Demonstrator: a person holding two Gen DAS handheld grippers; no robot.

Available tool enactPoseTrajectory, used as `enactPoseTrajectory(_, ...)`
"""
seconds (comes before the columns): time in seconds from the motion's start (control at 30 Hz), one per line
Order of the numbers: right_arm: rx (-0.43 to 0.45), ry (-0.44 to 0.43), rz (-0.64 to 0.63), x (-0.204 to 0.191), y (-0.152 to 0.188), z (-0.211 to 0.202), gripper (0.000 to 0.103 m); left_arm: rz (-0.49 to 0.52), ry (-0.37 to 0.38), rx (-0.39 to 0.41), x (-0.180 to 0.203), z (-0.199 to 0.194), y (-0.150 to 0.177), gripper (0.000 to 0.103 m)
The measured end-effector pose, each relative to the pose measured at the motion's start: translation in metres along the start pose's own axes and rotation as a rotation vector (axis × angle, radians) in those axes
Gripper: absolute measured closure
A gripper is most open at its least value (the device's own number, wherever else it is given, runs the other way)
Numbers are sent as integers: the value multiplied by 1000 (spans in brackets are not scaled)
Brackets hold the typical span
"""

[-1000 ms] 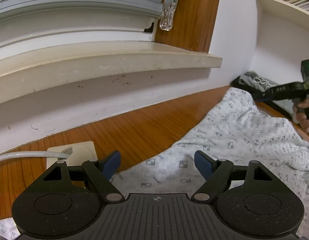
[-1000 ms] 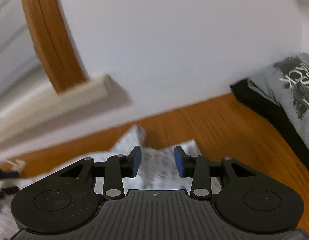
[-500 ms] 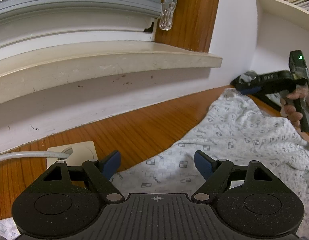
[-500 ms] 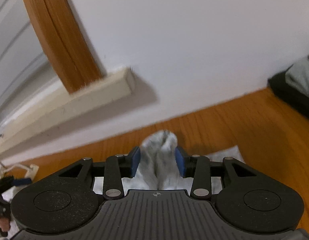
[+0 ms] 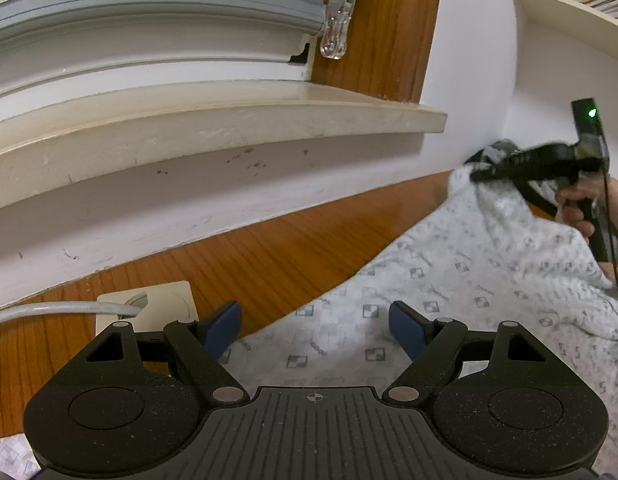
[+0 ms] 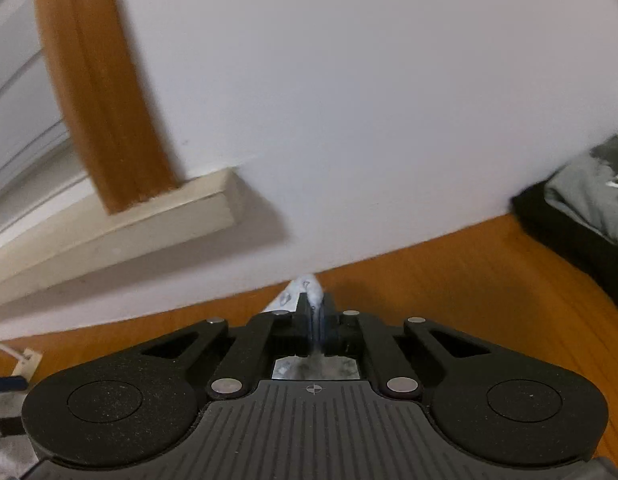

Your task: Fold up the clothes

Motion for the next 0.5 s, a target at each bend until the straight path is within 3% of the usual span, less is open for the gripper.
enactPoseTrajectory(0.03,-31,17,-7,2,5,5,95,-1,-1,0,0,0,0,20)
enactPoseTrajectory(0.1,-58,49,-37,4,11,8,79,-3,-13,3,-2,-1,0,20)
enactPoseTrajectory(0.17,9,94,-102,-2,9,-4,62,-6,-26,7,-4,-3,0,20)
enactPoseTrajectory(0.23,64,109,-196,-18,12,-18,58,-8,-61,-3,-9,-16,-2,20)
enactPoseTrajectory(0.37,58,-42,-335,-58,46,-37,41,-15,-122,-7,-25,-57,-4,20)
enactPoseTrajectory(0.5,10,-117,-415,-76,82,-29,41,-70,-244,-68,-82,-103,35,26)
Point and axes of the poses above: each gripper's, at about its wrist camera, not at the fingertips, and z roughly the way its jaws point, x to its right, y to its underside, the point moved 9 cm from there along z, roughly the way its jaws point, and after that the axes turned 12 degrees about z, right-handed, at the moved point
